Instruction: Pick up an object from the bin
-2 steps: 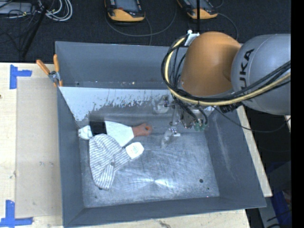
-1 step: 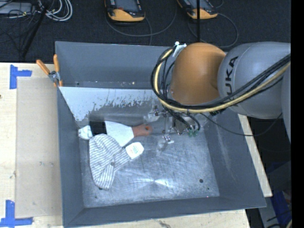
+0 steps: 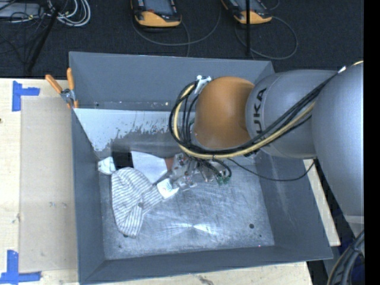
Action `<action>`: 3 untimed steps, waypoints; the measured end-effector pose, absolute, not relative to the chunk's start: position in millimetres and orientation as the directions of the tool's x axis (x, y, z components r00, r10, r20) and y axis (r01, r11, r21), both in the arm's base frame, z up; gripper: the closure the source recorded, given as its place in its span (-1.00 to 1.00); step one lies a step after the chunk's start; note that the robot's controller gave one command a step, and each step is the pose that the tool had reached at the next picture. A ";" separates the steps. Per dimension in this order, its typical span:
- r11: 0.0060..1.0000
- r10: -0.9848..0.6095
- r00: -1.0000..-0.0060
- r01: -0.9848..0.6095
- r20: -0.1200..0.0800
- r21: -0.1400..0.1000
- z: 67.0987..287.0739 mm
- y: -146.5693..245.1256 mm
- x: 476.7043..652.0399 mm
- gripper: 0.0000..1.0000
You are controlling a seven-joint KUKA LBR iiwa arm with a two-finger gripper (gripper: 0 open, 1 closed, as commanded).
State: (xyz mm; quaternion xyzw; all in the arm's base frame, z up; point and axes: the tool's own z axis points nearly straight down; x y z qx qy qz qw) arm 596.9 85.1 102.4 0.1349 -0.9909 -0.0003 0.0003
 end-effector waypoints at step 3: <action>1.000 0.024 -1.000 0.024 0.008 0.005 83.0 77.9 604.5 1.00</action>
Offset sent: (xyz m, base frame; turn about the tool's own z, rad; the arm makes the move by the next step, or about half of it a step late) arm 0.0000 0.0000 0.0000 0.0000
